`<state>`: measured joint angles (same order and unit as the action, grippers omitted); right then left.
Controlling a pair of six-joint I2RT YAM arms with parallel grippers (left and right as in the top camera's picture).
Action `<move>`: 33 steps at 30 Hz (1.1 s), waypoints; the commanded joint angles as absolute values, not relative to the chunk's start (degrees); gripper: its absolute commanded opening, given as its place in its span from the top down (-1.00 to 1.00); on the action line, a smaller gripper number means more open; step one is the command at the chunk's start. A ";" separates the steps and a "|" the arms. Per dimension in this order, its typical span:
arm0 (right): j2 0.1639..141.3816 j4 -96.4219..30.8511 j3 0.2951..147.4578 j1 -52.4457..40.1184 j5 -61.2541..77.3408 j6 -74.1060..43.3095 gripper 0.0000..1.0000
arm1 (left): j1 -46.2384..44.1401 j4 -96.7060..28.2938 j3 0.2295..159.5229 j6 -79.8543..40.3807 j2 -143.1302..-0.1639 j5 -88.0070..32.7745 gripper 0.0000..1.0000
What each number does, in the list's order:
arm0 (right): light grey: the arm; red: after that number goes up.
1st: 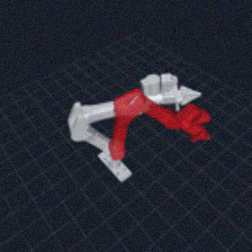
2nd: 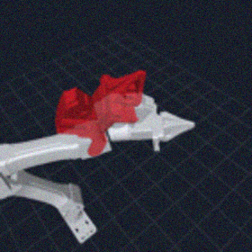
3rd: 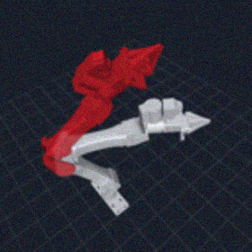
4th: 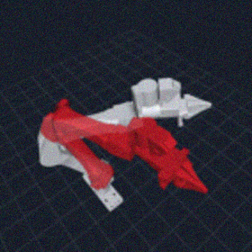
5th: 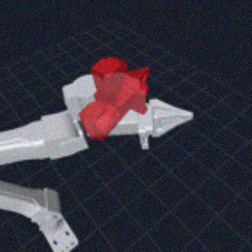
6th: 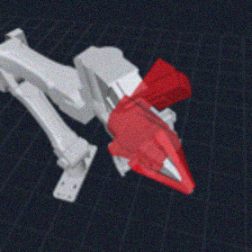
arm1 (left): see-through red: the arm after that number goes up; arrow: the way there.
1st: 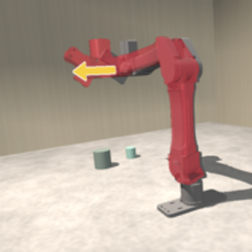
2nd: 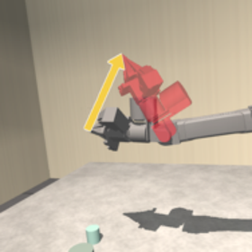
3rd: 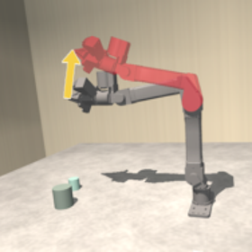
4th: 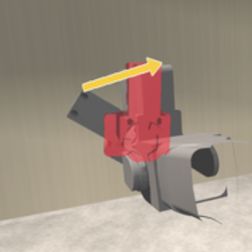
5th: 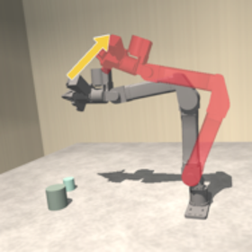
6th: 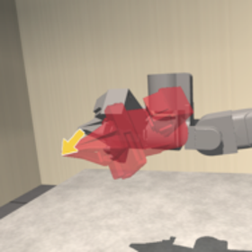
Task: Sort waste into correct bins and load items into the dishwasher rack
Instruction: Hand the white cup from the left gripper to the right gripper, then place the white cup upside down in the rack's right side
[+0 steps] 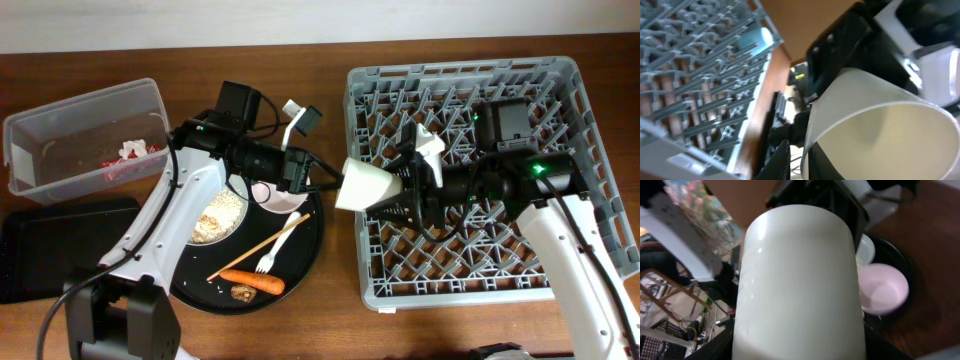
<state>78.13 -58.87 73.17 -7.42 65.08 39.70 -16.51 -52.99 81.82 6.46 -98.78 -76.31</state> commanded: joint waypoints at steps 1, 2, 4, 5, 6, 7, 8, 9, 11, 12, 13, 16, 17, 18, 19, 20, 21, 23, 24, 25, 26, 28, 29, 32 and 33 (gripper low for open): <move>78.26 -58.22 73.71 -8.12 52.86 29.76 -0.13 | -16.16 -55.66 82.76 6.44 -97.73 -55.00 0.77; 78.26 -58.24 74.22 -7.86 47.31 25.58 -0.10 | -15.81 -56.31 82.76 5.04 -97.73 -50.96 0.79; 78.26 -59.11 75.94 -6.00 36.47 16.25 -0.08 | -14.09 -58.22 82.76 2.46 -97.71 -43.29 0.81; 78.26 -60.42 76.99 -4.69 33.36 14.04 -0.08 | -13.26 -58.94 82.76 2.15 -97.69 -41.17 0.82; 78.26 -61.95 78.11 -3.38 30.79 12.62 -0.08 | -12.03 -59.86 82.76 2.17 -97.67 -39.31 0.84; 78.26 -63.75 79.44 -1.43 27.68 10.85 -0.08 | -10.81 -60.77 82.76 2.17 -97.67 -37.85 0.84; 78.26 -65.60 80.93 1.08 24.62 9.13 -0.08 | -9.56 -61.71 82.76 2.17 -97.67 -36.67 0.84; 78.28 -67.00 82.15 3.38 22.81 8.75 -0.08 | -8.38 -62.35 82.76 2.17 -97.67 -35.75 0.84; 78.28 -68.25 83.72 8.19 19.64 8.67 -0.08 | -6.55 -62.94 82.76 2.17 -97.67 -35.09 0.88; 78.39 -68.36 84.03 10.48 18.37 8.69 -0.08 | -5.67 -63.05 82.76 2.17 -97.67 -35.11 0.90; 78.59 -68.38 84.07 13.37 16.95 8.67 -0.08 | -5.19 -63.11 82.76 2.17 -97.69 -35.09 0.91; 80.34 -68.36 84.07 19.31 15.20 7.77 -0.08 | -4.80 -63.09 82.76 2.17 -97.67 -35.07 0.91; 81.65 -68.23 84.07 21.58 14.61 6.70 -0.07 | -4.82 -63.09 82.76 2.17 -97.67 -35.07 0.91; 83.31 -68.12 84.07 23.68 14.26 5.67 -0.04 | -4.80 -63.09 82.76 2.17 -97.67 -34.63 0.91; 85.10 -68.07 84.07 25.65 14.31 5.23 -0.01 | -4.82 -63.09 82.78 2.17 -97.67 -33.89 0.91; 87.18 -67.99 84.07 27.44 14.28 4.91 0.03 | -4.82 -63.13 82.76 2.17 -97.67 -32.91 0.91; 89.06 -67.68 84.07 28.88 14.26 4.08 0.05 | -4.82 -63.16 82.76 2.17 -97.67 -32.75 0.91; 92.55 -66.59 84.07 31.14 14.28 3.57 0.07 | -4.82 -63.16 82.76 2.17 -97.67 -32.21 0.92; 94.17 -65.95 84.07 32.12 14.24 2.74 0.10 | -4.82 -63.16 82.76 2.17 -97.69 -31.70 0.92; 95.11 -65.54 84.07 32.77 14.28 2.42 0.10 | -4.82 -63.16 82.76 2.17 -97.69 -31.62 0.92; 95.74 -65.17 84.07 33.15 14.28 2.42 0.11 | -4.82 -63.16 82.76 2.20 -97.69 -31.64 0.92; 97.06 -64.23 84.07 33.52 13.19 1.63 0.11 | -4.82 -63.13 82.76 2.17 -97.67 -31.62 0.92; 97.56 -63.86 84.07 33.52 11.62 0.75 0.11 | -4.82 -63.11 82.76 2.17 -97.67 -31.64 0.92; 98.50 -63.22 84.07 33.52 10.20 -0.10 0.10 | -4.82 -63.11 82.76 2.17 -97.69 -31.62 0.92; 98.70 -63.18 84.07 33.50 10.20 -0.12 0.09 | -4.82 -63.11 82.76 2.17 -97.69 -31.62 0.92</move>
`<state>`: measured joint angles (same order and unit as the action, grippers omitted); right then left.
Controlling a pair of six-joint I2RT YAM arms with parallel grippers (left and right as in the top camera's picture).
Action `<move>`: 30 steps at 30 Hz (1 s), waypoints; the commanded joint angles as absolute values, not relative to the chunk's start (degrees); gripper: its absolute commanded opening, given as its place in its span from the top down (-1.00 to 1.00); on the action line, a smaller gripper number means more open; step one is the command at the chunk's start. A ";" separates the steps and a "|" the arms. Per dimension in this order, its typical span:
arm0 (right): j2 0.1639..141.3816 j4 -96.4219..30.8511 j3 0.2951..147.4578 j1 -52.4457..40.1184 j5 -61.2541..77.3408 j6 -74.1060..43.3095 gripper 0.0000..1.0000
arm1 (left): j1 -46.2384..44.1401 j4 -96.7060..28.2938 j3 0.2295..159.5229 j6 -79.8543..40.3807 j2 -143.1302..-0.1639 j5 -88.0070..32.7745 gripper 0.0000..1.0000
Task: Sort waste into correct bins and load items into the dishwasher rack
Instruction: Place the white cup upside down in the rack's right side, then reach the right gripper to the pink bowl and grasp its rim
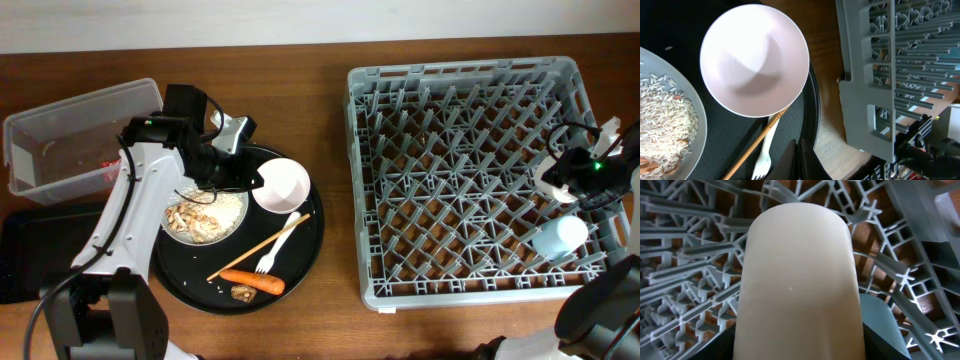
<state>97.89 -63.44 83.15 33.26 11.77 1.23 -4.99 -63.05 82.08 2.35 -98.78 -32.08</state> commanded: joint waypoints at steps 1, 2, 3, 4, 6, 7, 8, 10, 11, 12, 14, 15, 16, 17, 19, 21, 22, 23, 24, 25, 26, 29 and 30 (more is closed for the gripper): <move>98.78 -63.16 84.07 33.52 10.22 -0.12 -0.07 | -4.82 -63.11 82.76 2.17 -97.69 -31.64 0.92; 98.85 -62.96 84.07 33.50 10.26 -0.10 -0.74 | -4.82 -63.11 82.76 2.20 -97.69 -31.64 0.92; 98.85 -62.54 84.07 33.47 10.57 -0.10 -0.97 | -4.82 -63.11 82.76 2.17 -97.69 -31.64 0.92; 98.85 -62.08 84.07 33.45 11.70 -0.10 -0.97 | -4.82 -63.11 82.76 2.17 -97.69 -31.64 0.92; 98.85 -61.47 84.07 33.45 14.00 -0.10 -0.98 | -4.82 -63.11 82.76 2.17 -97.69 -31.64 0.92; 98.85 -61.28 84.07 33.45 14.52 -0.12 -0.97 | -4.82 -63.13 82.76 2.20 -97.69 -31.64 0.92; 98.85 -61.25 84.07 33.45 14.57 -0.12 -0.97 | -4.82 -63.13 82.76 2.17 -97.69 -31.64 0.92; 98.85 -61.30 84.07 33.45 14.59 -0.12 -0.97 | -4.82 -63.11 82.76 2.17 -97.69 -31.62 0.92; 98.85 -61.34 84.07 33.45 14.66 -0.12 -0.97 | -4.82 -63.13 82.76 2.20 -97.69 -31.64 0.91; 98.83 -61.54 84.07 33.45 15.05 -0.12 -0.97 | -4.82 -63.13 82.76 2.17 -97.69 -31.64 0.91; 98.70 -62.78 84.07 33.45 19.42 -0.08 -0.97 | -4.82 -63.11 82.76 2.17 -97.69 -31.64 0.90; 98.45 -63.48 84.07 33.45 21.06 -0.05 -0.97 | -4.82 -63.11 82.76 2.20 -97.69 -31.62 0.90; 98.04 -64.38 84.07 33.36 22.79 0.19 -0.97 | -4.82 -63.13 82.76 2.20 -97.69 -31.62 0.89; 97.38 -65.52 84.07 33.10 24.56 1.34 -0.97 | -4.82 -63.11 82.76 2.20 -97.69 -31.62 0.80; 95.57 -67.99 84.09 31.88 27.11 3.60 -0.97 | -4.82 -63.11 82.76 2.17 -97.69 -30.55 0.66; 92.64 -69.93 84.09 28.77 28.03 4.84 -0.97 | -4.82 -63.11 82.76 2.17 -97.69 -26.70 0.65; 91.13 -70.50 84.07 26.98 28.08 5.61 -0.97 | -4.82 -63.07 82.76 2.15 -97.69 -25.02 0.63; 89.67 -70.76 84.07 24.67 28.10 5.76 -0.97 | -4.82 -63.05 82.76 2.17 -97.69 -23.20 0.61; 87.50 -70.74 84.07 20.47 28.08 6.31 -0.97 | -4.82 -63.07 82.76 2.15 -97.69 -21.26 0.60; 86.19 -70.67 84.07 17.02 28.08 7.20 -0.97 | -4.82 -63.09 82.65 2.13 -97.69 -20.03 0.60; 85.10 -70.43 84.07 13.30 27.83 7.77 -0.97 | -4.82 -63.11 82.61 2.13 -97.69 -19.66 0.61; 83.99 -68.01 84.07 1.98 27.44 7.49 -0.97 | -4.82 -63.05 82.56 0.62 -97.69 -19.66 0.59; 84.09 -66.78 84.07 -0.97 27.44 6.94 -0.97 | -4.82 -63.09 82.56 0.62 -97.69 -19.44 0.59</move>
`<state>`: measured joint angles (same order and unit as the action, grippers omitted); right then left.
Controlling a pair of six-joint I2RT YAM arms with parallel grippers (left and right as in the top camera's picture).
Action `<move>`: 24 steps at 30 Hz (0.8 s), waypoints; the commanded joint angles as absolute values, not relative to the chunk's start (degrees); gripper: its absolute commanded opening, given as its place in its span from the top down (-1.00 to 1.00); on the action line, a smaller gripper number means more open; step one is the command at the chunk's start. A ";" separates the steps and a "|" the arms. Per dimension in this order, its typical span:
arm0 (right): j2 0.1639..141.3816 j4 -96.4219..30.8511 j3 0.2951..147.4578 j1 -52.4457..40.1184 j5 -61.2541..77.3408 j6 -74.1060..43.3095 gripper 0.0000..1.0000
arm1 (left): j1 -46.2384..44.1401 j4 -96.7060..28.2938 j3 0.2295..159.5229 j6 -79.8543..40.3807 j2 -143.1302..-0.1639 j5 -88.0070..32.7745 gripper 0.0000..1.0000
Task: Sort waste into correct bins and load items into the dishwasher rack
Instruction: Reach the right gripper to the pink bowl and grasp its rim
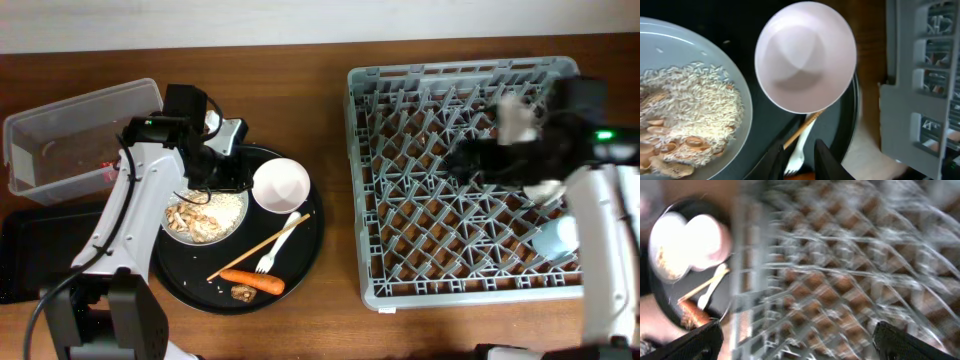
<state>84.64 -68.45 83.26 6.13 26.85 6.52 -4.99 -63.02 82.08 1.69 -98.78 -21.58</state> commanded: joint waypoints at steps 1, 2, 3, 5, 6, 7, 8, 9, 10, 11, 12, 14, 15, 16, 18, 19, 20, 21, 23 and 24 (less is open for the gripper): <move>84.68 -64.69 84.07 -6.11 27.42 6.79 -0.97 | -4.80 -63.20 82.56 -0.56 -97.69 -17.39 0.58; 85.23 -63.18 84.07 -9.72 27.24 6.79 -0.97 | -4.80 -63.59 82.56 -3.70 -97.69 -13.65 0.58; 86.11 -61.17 84.07 -14.00 25.71 5.85 -0.97 | -4.80 -64.05 82.56 -6.46 -97.69 -10.76 0.58; 88.33 -57.01 84.07 -20.64 20.73 2.72 -1.00 | -3.92 -65.23 82.56 -9.89 -97.69 -7.46 0.56; 89.34 -55.40 84.07 -22.76 19.75 2.00 -0.98 | -3.22 -65.45 82.56 -10.13 -97.69 -7.44 0.53; 90.67 -53.43 84.07 -25.04 19.35 1.54 -0.97 | -2.17 -65.69 82.56 -10.83 -97.69 -7.44 0.48; 92.60 -50.85 84.07 -27.62 18.63 0.67 -0.96 | -0.86 -66.06 82.56 -11.64 -97.69 -7.46 0.46; 94.19 -48.97 84.07 -29.30 17.98 0.03 -0.96 | 0.58 -66.37 82.56 -12.27 -97.69 -7.49 0.40; 95.90 -47.07 84.07 -30.83 16.78 -1.08 -0.96 | 1.91 -66.74 82.56 -12.43 -97.69 -7.62 0.29; 97.73 -45.39 84.07 -32.18 15.40 -2.15 -0.93 | 3.16 -67.00 82.56 -12.40 -97.69 -7.64 0.21; 99.07 -44.31 84.07 -32.95 14.15 -2.81 -0.91 | 3.99 -67.20 82.56 -12.40 -97.69 -7.64 0.18; 102.72 -41.95 84.07 -34.41 9.87 -6.46 -0.79 | 5.52 -67.51 82.56 -12.40 -97.69 -7.62 0.09; 104.38 -41.04 84.07 -34.70 7.97 -8.58 -0.71 | 6.04 -67.55 82.56 -12.38 -97.69 -7.62 0.08; 106.02 -40.03 84.07 -34.83 6.98 -10.70 -0.61 | 6.33 -67.53 82.56 -12.38 -97.69 -7.60 0.07; 109.49 -37.69 84.07 -34.89 7.11 -13.47 -0.37 | 6.33 -67.37 82.56 -12.38 -97.69 -7.57 0.07; 110.89 -36.73 84.07 -34.94 7.27 -14.41 -0.25 | 6.33 -67.35 82.56 -12.38 -97.69 -7.57 0.06; 111.87 -35.99 84.07 -35.05 7.25 -15.22 -0.20 | 6.33 -67.35 82.56 -12.38 -97.69 -7.57 0.07; 112.66 -35.31 84.07 -35.22 7.27 -15.57 -0.18 | 6.33 -67.35 82.56 -12.38 -97.69 -7.60 0.07; 115.02 -33.74 84.07 -35.70 6.96 -16.53 -0.01 | 6.33 -67.37 82.56 -12.38 -97.69 -7.60 0.06; 115.85 -33.36 84.07 -35.73 6.94 -17.78 0.04 | 6.33 -67.37 82.56 -12.38 -97.69 -7.57 0.06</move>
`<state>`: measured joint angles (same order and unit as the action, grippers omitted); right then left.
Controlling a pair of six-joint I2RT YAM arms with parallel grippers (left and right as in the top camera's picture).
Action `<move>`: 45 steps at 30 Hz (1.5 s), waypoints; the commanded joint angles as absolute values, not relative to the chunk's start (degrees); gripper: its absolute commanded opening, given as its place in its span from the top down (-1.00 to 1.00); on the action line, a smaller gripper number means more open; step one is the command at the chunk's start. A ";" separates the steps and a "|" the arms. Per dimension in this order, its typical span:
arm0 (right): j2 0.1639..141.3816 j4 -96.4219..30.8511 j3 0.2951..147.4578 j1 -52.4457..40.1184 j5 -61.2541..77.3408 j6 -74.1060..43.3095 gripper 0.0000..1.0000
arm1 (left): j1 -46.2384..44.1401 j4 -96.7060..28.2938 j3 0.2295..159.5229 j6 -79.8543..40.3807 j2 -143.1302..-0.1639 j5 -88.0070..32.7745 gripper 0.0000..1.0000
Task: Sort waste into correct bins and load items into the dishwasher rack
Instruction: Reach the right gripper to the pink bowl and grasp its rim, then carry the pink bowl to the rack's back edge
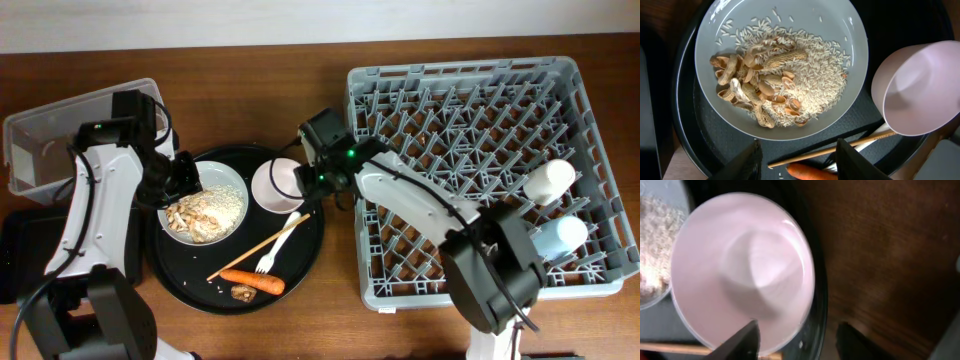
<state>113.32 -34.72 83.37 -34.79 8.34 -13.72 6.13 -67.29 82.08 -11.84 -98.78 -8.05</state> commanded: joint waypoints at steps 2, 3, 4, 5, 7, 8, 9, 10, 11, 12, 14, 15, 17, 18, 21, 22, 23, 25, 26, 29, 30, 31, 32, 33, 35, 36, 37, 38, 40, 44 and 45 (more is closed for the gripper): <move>117.08 -32.82 84.07 -35.73 6.98 -19.22 0.21 | 6.33 -67.37 82.56 -12.38 -97.69 -7.60 0.07; 117.51 -32.64 84.07 -35.73 7.01 -19.20 0.26 | 6.33 -67.37 82.56 -12.38 -97.69 -7.60 0.07; 117.73 -32.58 84.07 -35.73 6.98 -19.73 0.38 | 6.33 -67.37 82.56 -12.38 -97.69 -7.60 0.07; 118.06 -32.51 84.07 -35.73 7.03 -20.08 0.47 | 6.33 -67.37 82.56 -12.38 -97.69 -7.60 0.06; 118.15 -32.51 84.07 -35.73 7.03 -20.32 0.63 | 6.33 -67.37 82.56 -12.38 -97.69 -7.60 0.06; 118.13 -32.51 84.07 -35.73 7.03 -20.29 0.70 | 6.33 -67.40 82.56 -12.38 -97.69 -7.60 0.06; 118.08 -32.56 84.20 -35.73 7.03 -20.29 0.81 | 6.33 -67.40 82.56 -12.38 -97.69 -7.60 0.07; 117.93 -32.62 84.51 -35.62 7.03 -20.27 0.87 | 6.33 -67.40 82.56 -12.38 -97.69 -7.60 0.06; 117.56 -32.75 84.88 -35.55 6.98 -20.23 0.87 | 6.33 -67.40 82.56 -12.38 -97.69 -7.60 0.07; 117.10 -33.01 85.47 -35.48 6.81 -20.21 0.87 | 6.33 -67.40 82.56 -12.38 -97.69 -7.60 0.07; 114.74 -34.94 88.25 -34.79 6.72 -18.90 0.89 | 6.33 -67.40 82.56 -12.38 -97.69 -7.60 0.06; 113.69 -35.97 89.76 -34.37 6.39 -18.09 0.92 | 6.33 -67.40 82.56 -12.38 -97.69 -7.60 0.07; 111.48 -39.57 93.51 -33.36 3.68 -17.23 0.92 | 6.33 -67.40 82.56 -12.38 -97.69 -7.60 0.07; 110.13 -42.13 95.83 -32.73 1.96 -16.23 0.92 | 6.33 -67.40 82.56 -12.38 -97.69 -7.60 0.06; 105.56 -50.43 102.43 -29.87 -5.32 -12.16 0.92 | 6.33 -67.42 82.56 -12.38 -97.69 -7.60 0.07; 103.77 -53.45 104.40 -28.36 -10.13 -10.66 0.92 | 6.33 -67.42 82.56 -12.38 -97.69 -7.60 0.07; 101.86 -55.75 105.25 -26.46 -17.02 -9.10 0.92 | 6.33 -67.40 82.56 -12.38 -97.69 -7.60 0.06; 99.68 -58.48 105.25 -23.07 -30.89 -8.82 0.92 | 6.33 -67.35 82.56 -12.38 -97.69 -7.60 0.07; 99.31 -59.92 105.25 -20.91 -38.70 -8.97 0.92 | 6.33 -67.31 82.56 -12.38 -97.69 -7.60 0.06; 100.36 -62.26 104.99 -14.59 -57.39 -15.09 0.92 | 6.33 -67.13 82.56 -12.38 -97.69 -7.60 0.06; 101.03 -62.19 104.81 -12.62 -59.83 -15.66 0.92 | 6.33 -67.16 82.56 -12.38 -97.69 -7.62 0.07; 101.93 -62.06 104.47 -10.63 -62.19 -17.23 0.92 | 6.33 -67.16 82.56 -12.38 -97.69 -7.60 0.07; 102.67 -61.80 104.14 -9.17 -63.24 -18.20 0.92 | 6.33 -67.16 82.56 -12.38 -97.69 -7.60 0.07; 103.83 -61.17 103.74 -7.11 -63.66 -18.52 0.92 | 6.33 -67.16 82.56 -12.38 -97.69 -7.62 0.07; 106.08 -60.60 103.44 -4.51 -63.68 -18.52 0.92 | 6.33 -67.16 82.56 -12.38 -97.69 -7.64 0.07; 107.92 -60.40 103.39 -3.11 -63.72 -18.50 0.92 | 6.33 -67.16 82.56 -12.38 -97.69 -7.62 0.07; 109.51 -60.20 103.39 -2.17 -63.72 -18.52 0.92 | 6.33 -67.16 82.56 -12.38 -97.69 -7.64 0.07; 111.18 -59.99 103.39 -1.43 -63.72 -18.50 0.92 | 6.33 -67.16 82.56 -12.38 -97.69 -7.64 0.06; 113.99 -59.44 103.39 -0.99 -63.70 -18.50 0.92 | 6.33 -67.16 82.56 -12.38 -97.69 -7.64 0.06; 118.74 -59.46 103.37 -2.76 -63.22 -18.57 0.92 | 6.33 -67.13 82.56 -12.38 -97.69 -7.64 0.07; 119.68 -59.70 103.37 -3.57 -62.50 -18.57 0.92 | 6.33 -67.13 82.56 -12.38 -97.69 -7.62 0.07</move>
<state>117.40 -59.57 103.70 -1.61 -61.19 -17.52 6.13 -67.18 82.08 -11.84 -98.78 -8.08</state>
